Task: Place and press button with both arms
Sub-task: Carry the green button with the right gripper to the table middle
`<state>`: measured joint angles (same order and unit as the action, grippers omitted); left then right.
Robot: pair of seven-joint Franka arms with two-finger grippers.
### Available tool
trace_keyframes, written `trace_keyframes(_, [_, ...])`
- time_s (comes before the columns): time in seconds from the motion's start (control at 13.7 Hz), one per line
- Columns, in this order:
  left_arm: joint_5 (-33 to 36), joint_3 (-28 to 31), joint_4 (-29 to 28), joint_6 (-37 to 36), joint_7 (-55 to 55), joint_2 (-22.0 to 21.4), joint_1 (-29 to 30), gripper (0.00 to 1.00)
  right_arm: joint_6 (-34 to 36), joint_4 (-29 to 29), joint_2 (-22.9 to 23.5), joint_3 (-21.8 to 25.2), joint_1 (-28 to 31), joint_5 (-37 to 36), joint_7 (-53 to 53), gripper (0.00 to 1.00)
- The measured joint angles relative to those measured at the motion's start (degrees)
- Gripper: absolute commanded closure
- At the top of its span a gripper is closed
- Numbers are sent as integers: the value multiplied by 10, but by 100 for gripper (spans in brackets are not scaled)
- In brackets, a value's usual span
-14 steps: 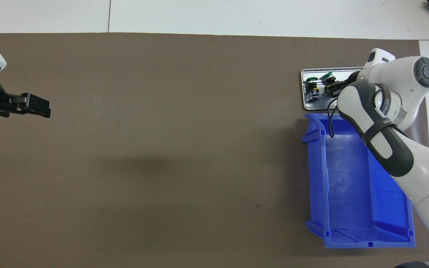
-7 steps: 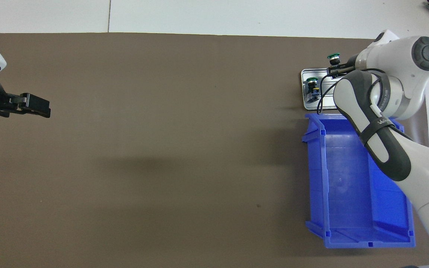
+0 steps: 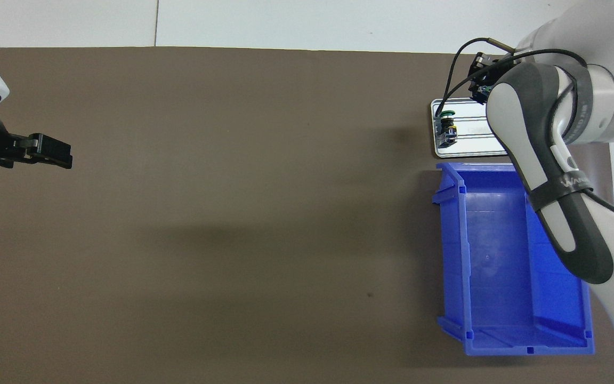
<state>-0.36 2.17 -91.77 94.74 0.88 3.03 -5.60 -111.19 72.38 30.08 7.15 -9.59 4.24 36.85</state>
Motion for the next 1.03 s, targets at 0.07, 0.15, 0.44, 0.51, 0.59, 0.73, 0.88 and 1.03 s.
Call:
trace_keyframes(0.07, [0,0,0,0,0,0,0,1,19,-3,-7,0,-16,0,76,100])
trace_keyframes(0.15, [0,0,0,0,0,0,0,1,34,-3,-13,0,-36,0,158,100])
trace_keyframes(0.44, [0,0,0,0,0,0,0,1,39,-2,-17,-2,-132,-7,459,100])
trace_keyframes(0.51, [0,0,0,0,0,0,0,1,39,0,-16,-4,-157,-21,533,100])
trace_keyframes(0.59, [0,0,0,0,0,0,0,1,37,1,-13,-4,-183,-39,606,100])
trace_keyframes(0.73, [0,0,0,0,0,0,0,1,32,5,0,-5,-230,-58,729,100])
trace_keyframes(0.88, [0,0,0,0,0,0,0,1,29,5,24,-6,-272,-70,820,100])
trace_keyframes(1.03, [0,0,0,0,0,0,0,1,12,-6,59,-6,-311,-85,915,100])
